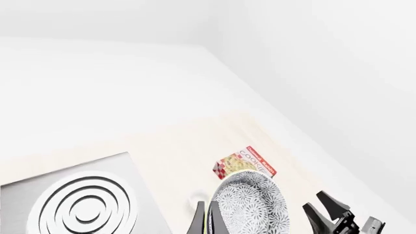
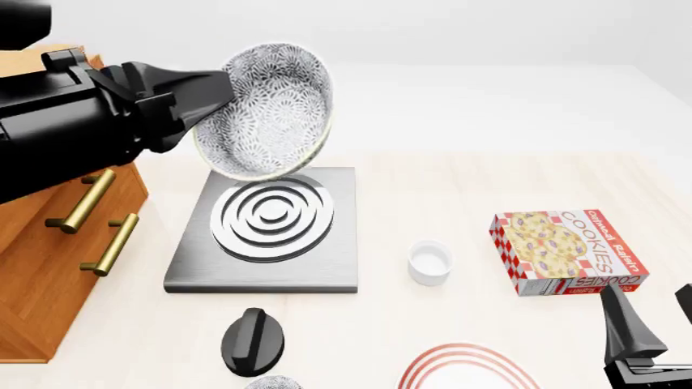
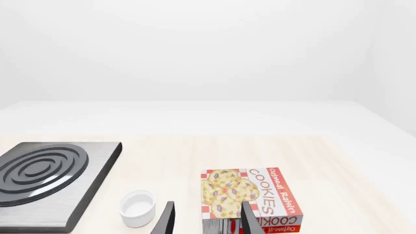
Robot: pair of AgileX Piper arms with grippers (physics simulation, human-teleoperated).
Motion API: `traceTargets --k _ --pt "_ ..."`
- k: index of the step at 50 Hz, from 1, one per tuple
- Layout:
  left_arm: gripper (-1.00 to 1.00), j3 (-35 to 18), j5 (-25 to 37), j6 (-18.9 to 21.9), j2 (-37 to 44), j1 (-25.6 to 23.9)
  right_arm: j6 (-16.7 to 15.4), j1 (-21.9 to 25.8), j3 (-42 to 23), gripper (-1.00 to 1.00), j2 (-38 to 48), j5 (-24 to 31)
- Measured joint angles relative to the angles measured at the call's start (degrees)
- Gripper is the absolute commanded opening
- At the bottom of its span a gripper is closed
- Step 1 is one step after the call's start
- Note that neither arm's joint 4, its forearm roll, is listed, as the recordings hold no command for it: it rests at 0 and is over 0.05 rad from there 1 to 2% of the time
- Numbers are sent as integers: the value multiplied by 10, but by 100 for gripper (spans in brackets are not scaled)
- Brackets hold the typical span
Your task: Pick the akita bowl on the wooden cabinet and place it on the plate.
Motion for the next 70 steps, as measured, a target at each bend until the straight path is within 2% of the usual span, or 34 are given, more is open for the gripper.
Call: traceTargets --k 26,70 --pt "-100 30 -27 -8 23 -37 0 0 0 100 0 0" --pt "-100 47 -71 -26 87 -133 0 0 0 100 0 0"
